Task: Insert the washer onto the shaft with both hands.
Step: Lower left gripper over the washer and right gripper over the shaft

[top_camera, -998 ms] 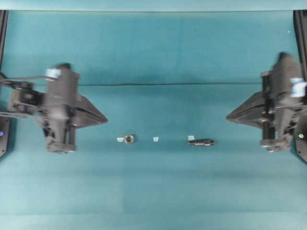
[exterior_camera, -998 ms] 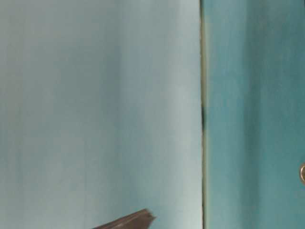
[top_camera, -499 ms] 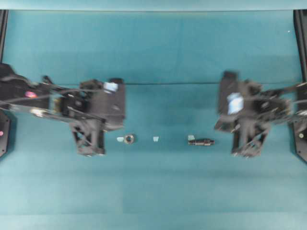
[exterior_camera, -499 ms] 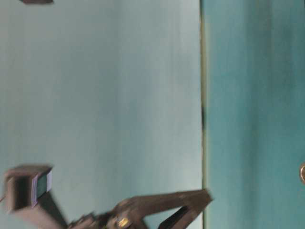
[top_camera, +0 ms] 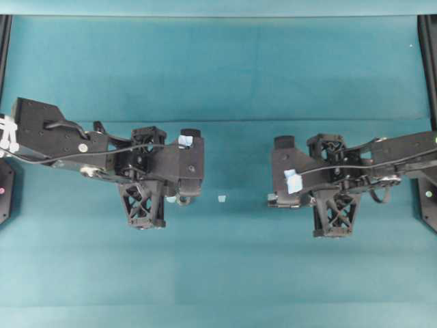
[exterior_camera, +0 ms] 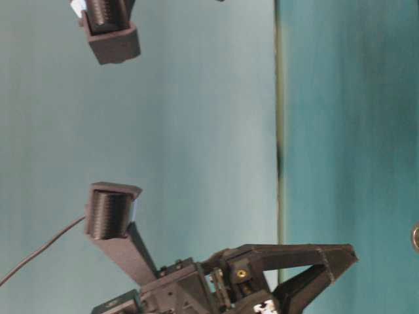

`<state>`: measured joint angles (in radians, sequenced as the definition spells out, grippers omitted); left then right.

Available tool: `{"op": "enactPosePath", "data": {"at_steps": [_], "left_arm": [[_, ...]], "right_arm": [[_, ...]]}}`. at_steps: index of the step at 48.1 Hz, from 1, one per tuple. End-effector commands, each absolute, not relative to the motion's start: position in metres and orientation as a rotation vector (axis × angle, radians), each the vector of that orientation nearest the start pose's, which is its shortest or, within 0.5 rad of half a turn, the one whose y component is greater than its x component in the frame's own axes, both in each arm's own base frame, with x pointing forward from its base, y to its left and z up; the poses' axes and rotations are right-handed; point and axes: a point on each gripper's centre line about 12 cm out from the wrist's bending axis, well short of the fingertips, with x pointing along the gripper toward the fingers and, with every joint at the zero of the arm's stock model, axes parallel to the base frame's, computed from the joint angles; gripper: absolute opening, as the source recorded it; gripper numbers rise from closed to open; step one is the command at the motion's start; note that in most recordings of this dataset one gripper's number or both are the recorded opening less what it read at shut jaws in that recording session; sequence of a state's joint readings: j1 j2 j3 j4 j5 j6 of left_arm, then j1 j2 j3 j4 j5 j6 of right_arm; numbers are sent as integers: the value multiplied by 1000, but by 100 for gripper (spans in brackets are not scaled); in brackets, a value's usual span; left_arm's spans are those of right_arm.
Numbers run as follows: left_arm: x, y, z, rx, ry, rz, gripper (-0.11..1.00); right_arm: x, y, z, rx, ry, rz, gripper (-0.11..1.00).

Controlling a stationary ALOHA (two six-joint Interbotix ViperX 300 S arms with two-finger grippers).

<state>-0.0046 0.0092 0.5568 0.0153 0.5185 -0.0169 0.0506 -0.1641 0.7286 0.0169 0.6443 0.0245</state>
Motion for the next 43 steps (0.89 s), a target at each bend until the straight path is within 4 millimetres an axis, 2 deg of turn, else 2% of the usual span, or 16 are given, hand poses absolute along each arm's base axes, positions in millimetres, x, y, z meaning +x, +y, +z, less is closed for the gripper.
{"op": "enactPosePath", "data": {"at_steps": [1,15,20,24,29,38,41,43], "left_arm": [[374,-2,165,5,1068,3,2],[375,-6,164,9,1064,-6,2],[375,-5,164,-12,1071,7,3],[375,-3,164,-35,1070,24,4],[375,-2,163,-44,1072,31,23],[375,-8,158,-24,1084,11,79],[374,-10,157,-13,1086,2,92],[375,-11,156,-5,1081,-5,92]], "right_arm": [[309,18,165,-9,1195,42,-10],[312,15,162,-6,1188,36,-8],[313,14,160,-3,1201,33,-2],[314,13,156,-4,1217,32,7],[315,14,153,-3,1223,30,30],[314,12,147,-25,1238,29,84],[315,11,147,-28,1228,29,95],[315,11,146,-28,1222,29,94]]}}
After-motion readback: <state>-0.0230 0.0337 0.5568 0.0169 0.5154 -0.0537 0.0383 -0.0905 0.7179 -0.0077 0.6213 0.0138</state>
